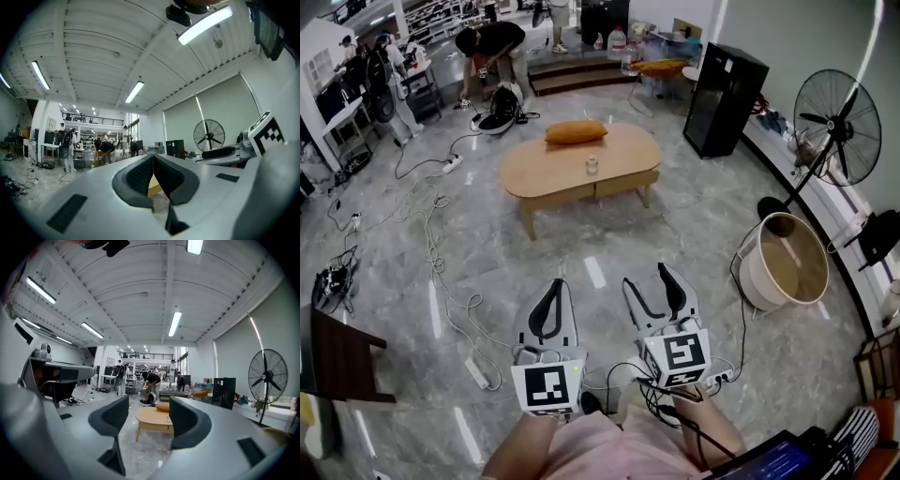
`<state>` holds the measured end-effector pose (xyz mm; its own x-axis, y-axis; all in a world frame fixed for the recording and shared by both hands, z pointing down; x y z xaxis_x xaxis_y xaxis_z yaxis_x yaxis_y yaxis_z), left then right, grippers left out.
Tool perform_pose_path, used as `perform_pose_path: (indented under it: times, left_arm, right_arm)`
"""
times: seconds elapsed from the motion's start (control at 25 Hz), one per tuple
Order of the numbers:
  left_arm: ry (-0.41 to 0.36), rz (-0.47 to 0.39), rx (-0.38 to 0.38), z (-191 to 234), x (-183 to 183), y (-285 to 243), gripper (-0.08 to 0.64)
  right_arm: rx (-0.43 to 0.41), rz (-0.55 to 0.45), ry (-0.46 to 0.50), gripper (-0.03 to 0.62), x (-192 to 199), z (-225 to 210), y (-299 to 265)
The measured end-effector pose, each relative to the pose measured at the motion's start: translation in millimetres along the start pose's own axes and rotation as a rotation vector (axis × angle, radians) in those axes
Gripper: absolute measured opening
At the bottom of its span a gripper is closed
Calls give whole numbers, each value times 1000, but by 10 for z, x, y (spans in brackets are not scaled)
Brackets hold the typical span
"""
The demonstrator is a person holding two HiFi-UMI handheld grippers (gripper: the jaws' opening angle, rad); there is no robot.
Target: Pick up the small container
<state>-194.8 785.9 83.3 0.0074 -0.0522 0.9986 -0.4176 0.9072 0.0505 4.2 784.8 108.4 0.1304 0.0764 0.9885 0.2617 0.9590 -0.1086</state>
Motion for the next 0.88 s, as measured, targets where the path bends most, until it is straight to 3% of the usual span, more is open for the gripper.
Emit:
perform_pose_path:
  times: [0.2, 0.44, 0.88]
  left_arm:
    - [1, 13, 0, 191, 177, -2, 14]
    - [-6, 50, -10, 340, 310, -374, 14]
    - [-62, 125, -26, 455, 522, -2084, 14]
  right_arm:
    - [-6, 4, 10, 258, 110, 138, -183]
    - [-5, 29, 5, 239, 209, 0, -607]
    - [-29, 44, -42, 222, 361, -991, -2145]
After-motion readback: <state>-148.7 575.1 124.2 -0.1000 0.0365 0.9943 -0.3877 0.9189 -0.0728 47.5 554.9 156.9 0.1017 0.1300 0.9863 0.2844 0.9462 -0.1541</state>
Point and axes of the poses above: the fingertips, and each gripper's own axes: y backward along the fingers, z to its left, x out of its underside, the point moved 9 cm from there along y, backward along the fingers, and after that the axes turned 1 degree about y, right-handed, at the moved point
